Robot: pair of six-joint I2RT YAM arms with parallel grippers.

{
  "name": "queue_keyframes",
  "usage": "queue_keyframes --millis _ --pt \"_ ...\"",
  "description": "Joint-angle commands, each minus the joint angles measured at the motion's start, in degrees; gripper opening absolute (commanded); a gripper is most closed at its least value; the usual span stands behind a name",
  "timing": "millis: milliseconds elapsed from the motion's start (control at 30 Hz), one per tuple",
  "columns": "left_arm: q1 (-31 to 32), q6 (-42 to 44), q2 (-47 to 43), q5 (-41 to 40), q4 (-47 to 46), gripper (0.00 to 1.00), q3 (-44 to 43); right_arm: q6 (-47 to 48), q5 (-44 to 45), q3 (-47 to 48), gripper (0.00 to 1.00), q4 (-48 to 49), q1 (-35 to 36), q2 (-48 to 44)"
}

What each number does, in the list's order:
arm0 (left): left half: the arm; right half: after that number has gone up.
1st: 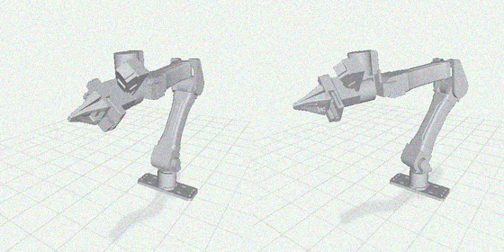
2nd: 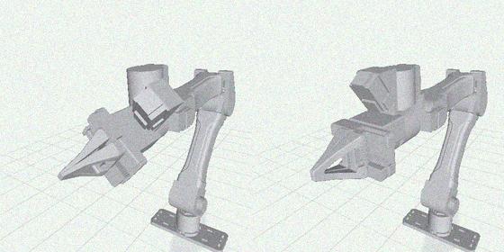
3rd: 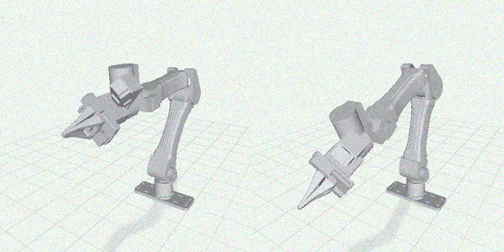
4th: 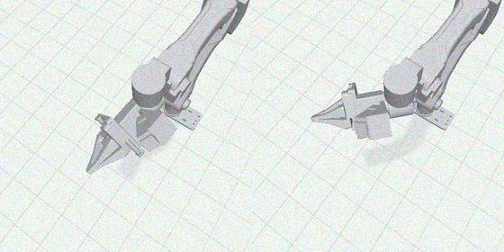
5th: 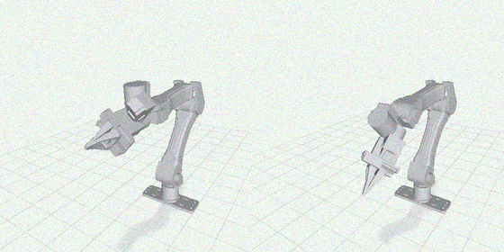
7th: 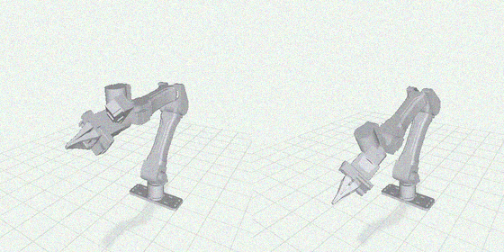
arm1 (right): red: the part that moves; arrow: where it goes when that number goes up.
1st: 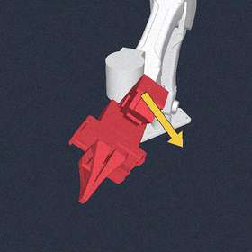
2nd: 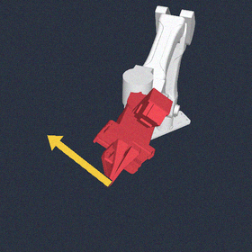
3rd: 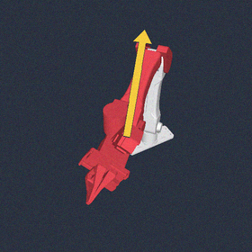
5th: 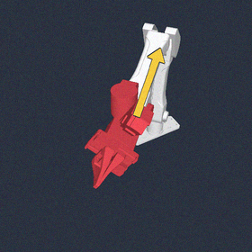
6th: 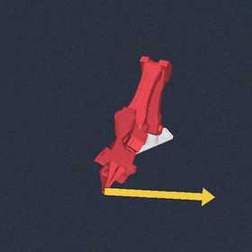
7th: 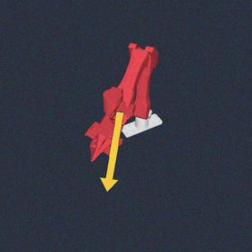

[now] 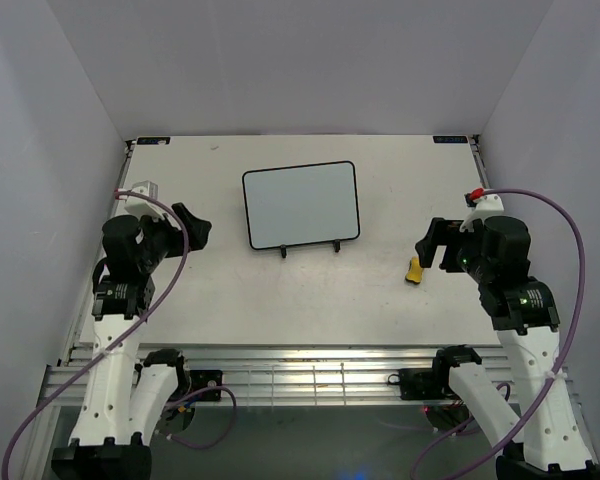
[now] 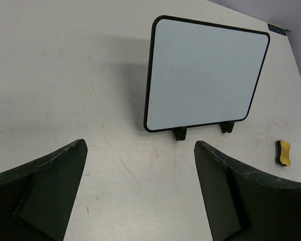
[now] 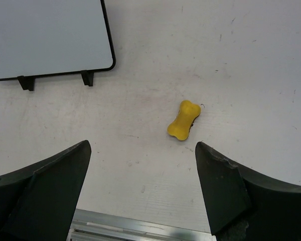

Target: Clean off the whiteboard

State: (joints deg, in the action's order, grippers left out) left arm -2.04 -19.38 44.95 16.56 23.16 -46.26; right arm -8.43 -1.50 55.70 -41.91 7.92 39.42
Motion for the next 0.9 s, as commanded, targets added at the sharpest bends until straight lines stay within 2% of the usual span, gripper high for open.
queue_keyframes --millis 0,100,133,367,567,700,867 --pt "1.16 3.38 -5.83 -3.28 5.75 0.98 -1.37 1.48 -1.23 0.11 0.90 -0.54 -0.10 -1.80" --pt "1.86 4.69 -8.99 -4.42 9.79 0.98 -3.39 1.48 -0.88 -0.77 0.90 -0.10 -0.19 -2.77" --pt "3.96 5.05 -9.70 -5.91 10.67 0.98 -3.57 1.48 -0.44 -0.94 0.90 -0.01 -0.10 -2.94" --pt "8.45 8.21 -16.46 -13.73 16.12 0.98 -5.51 1.48 0.27 -0.86 0.90 -0.45 0.25 -5.31" --pt "11.18 10.58 -23.22 -15.50 19.90 0.98 -7.08 1.40 1.23 0.19 0.90 -2.47 1.83 -6.54" --pt "12.41 11.20 -23.24 -18.64 23.60 0.98 -10.16 1.48 4.57 1.42 0.90 -4.40 3.59 -7.51" --pt "13.91 11.29 -23.41 -18.75 25.01 0.98 -11.40 1.57 7.55 1.69 0.90 -5.99 6.05 -9.27"
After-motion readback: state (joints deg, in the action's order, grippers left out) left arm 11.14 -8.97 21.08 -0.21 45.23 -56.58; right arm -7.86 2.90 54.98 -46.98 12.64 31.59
